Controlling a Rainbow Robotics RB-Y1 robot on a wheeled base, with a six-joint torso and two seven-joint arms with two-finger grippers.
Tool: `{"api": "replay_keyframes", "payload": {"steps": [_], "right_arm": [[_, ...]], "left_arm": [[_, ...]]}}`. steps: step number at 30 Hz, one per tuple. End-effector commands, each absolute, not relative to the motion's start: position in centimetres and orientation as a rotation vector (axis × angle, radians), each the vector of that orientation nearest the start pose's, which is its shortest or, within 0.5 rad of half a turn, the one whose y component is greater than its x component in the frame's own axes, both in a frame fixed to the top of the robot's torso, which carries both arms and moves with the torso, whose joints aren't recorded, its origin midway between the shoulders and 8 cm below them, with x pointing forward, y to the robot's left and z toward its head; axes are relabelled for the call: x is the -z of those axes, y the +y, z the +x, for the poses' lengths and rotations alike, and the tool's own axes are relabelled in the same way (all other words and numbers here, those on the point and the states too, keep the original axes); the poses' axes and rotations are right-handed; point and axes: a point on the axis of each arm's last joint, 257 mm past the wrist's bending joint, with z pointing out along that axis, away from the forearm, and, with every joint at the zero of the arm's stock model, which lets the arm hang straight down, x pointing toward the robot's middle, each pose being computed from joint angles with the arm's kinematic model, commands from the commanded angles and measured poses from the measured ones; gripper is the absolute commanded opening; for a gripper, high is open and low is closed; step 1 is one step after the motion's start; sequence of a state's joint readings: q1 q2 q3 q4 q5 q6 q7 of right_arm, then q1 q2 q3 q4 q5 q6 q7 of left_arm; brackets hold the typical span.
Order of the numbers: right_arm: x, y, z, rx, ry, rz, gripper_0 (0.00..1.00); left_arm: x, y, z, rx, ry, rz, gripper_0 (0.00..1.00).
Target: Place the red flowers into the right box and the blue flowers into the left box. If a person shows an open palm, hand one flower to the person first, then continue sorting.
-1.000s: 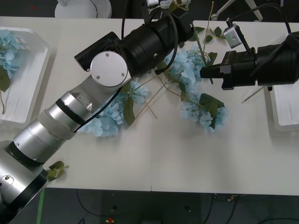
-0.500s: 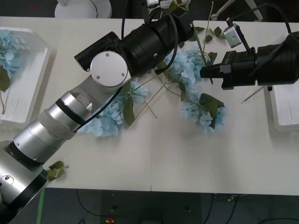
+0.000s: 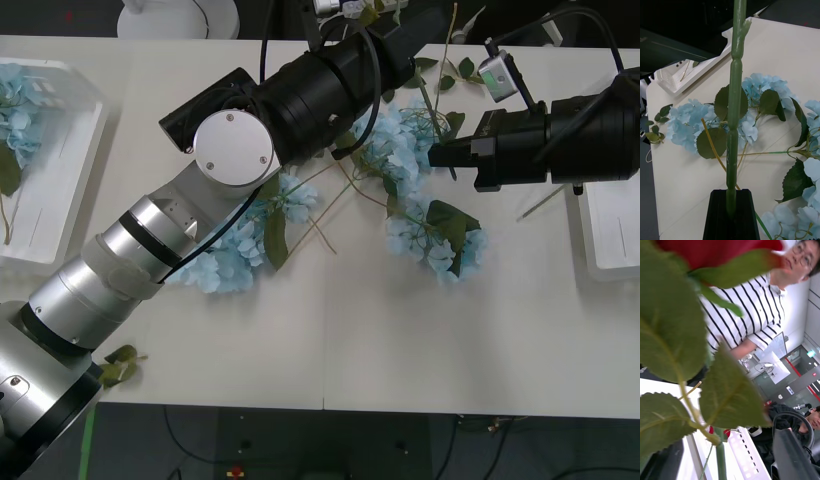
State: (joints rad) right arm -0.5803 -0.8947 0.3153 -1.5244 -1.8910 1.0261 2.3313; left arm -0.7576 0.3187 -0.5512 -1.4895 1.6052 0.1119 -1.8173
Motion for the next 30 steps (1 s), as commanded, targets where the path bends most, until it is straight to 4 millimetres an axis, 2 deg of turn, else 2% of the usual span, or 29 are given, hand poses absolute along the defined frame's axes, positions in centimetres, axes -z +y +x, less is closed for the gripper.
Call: {"api": "replay_keyframes", "payload": {"steps": [1,6,9,11,12,14,16,17,18,20,22,25,28,30], "right_arm": [[8.4,-13.3,49.7,-0.798,1.848,-1.010,0.00],[8.6,-15.6,50.2,-0.722,1.901,-1.008,0.00],[8.5,-18.5,50.8,-0.650,1.987,-0.961,0.00],[8.3,-22.1,51.4,-0.541,2.071,-0.926,0.00],[8.3,-23.0,51.5,-0.517,2.092,-0.916,0.00],[7.9,-27.5,51.9,-0.407,2.186,-0.847,0.00],[7.3,-30.0,51.9,-0.370,2.227,-0.794,0.00],[6.8,-31.4,51.8,-0.356,2.246,-0.769,0.00],[6.2,-32.8,51.8,-0.354,2.259,-0.733,0.00],[5.1,-35.2,51.9,-0.336,2.266,-0.678,0.00],[3.7,-37.7,51.9,-0.332,2.264,-0.611,0.00],[2.4,-39.4,50.9,-0.325,2.252,-0.647,0.00],[2.1,-38.5,48.8,-0.395,2.213,-0.806,0.00],[1.9,-38.4,48.4,-0.399,2.183,-0.863,0.00]], "left_arm": [[-6.9,-12.4,53.1,1.271,1.321,0.290,1.00],[-6.9,-12.4,53.1,1.271,1.321,0.290,1.00],[-6.9,-12.4,53.1,1.271,1.321,0.290,1.00],[-6.9,-12.4,53.1,1.271,1.321,0.290,1.00],[-6.9,-12.4,53.1,1.271,1.321,0.290,1.00],[-6.9,-12.4,53.1,1.271,1.321,0.290,1.00],[-6.9,-12.4,53.1,1.271,1.321,0.290,1.00],[-6.1,-11.9,53.5,1.276,1.334,0.260,1.00],[-6.4,-11.5,53.7,1.276,1.330,0.252,1.00],[-7.7,-9.9,54.2,1.279,1.311,0.227,1.00],[-8.4,-9.1,54.2,1.314,1.315,0.214,1.00],[-8.8,-8.0,54.2,1.341,1.329,0.212,1.00],[-8.5,-6.1,54.4,1.321,1.382,0.276,1.00],[-8.0,-4.5,54.5,1.295,1.426,0.332,1.00]]}}
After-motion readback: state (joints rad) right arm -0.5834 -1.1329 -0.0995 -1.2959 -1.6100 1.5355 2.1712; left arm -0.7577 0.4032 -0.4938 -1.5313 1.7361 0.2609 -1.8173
